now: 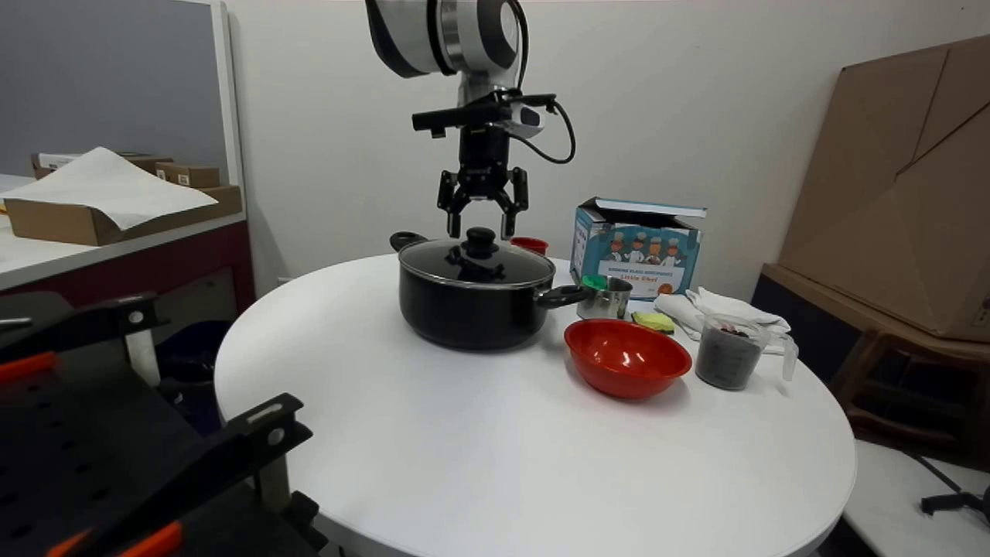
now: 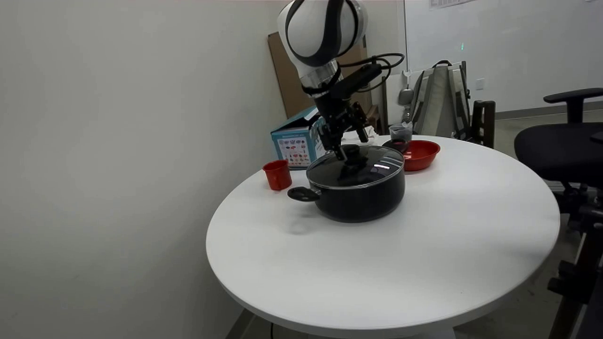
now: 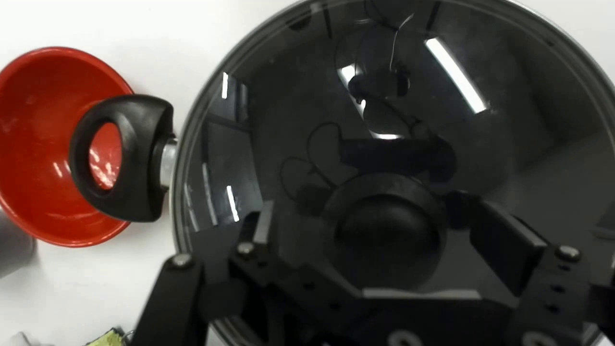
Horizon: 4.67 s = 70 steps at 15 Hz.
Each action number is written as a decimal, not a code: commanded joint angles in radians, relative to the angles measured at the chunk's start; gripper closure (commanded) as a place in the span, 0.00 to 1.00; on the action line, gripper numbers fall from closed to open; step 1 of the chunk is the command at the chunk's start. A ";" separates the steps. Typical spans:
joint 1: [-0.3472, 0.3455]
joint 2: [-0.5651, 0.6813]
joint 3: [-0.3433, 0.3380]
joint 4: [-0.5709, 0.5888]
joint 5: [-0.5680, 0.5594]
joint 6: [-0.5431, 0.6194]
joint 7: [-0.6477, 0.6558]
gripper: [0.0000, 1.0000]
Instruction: Remove the lid from the pot.
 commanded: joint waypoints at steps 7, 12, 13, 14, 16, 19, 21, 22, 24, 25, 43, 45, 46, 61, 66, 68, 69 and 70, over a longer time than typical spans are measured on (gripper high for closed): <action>0.003 0.018 -0.005 0.032 0.026 0.015 -0.074 0.66; -0.026 -0.059 0.016 0.050 0.088 -0.038 -0.143 0.75; -0.033 -0.088 0.022 0.066 0.108 -0.066 -0.158 0.75; -0.036 -0.107 0.024 0.076 0.121 -0.080 -0.169 0.75; -0.041 -0.154 0.030 0.105 0.152 -0.111 -0.186 0.75; -0.043 -0.243 0.038 0.144 0.176 -0.189 -0.223 0.75; -0.041 -0.310 0.040 0.141 0.176 -0.243 -0.246 0.75; -0.041 -0.341 0.039 0.125 0.172 -0.259 -0.256 0.75; -0.046 -0.410 0.033 0.063 0.161 -0.287 -0.275 0.75; -0.053 -0.449 0.026 0.017 0.155 -0.297 -0.279 0.75; -0.184 -0.762 -0.090 -0.686 -0.044 -0.214 -0.184 0.75; -0.179 -0.740 -0.084 -0.731 -0.061 -0.162 -0.174 0.75; -0.177 -0.724 -0.082 -0.747 -0.070 -0.130 -0.174 0.75; -0.136 -0.284 -0.087 -0.537 -0.104 0.008 -0.126 0.75; -0.116 -0.173 -0.100 -0.452 -0.113 0.049 -0.126 0.75; -0.111 -0.165 -0.103 -0.456 -0.105 0.102 -0.118 0.75; -0.113 -0.166 -0.102 -0.462 -0.097 0.125 -0.123 0.75; -0.115 -0.171 -0.103 -0.474 -0.094 0.149 -0.130 0.75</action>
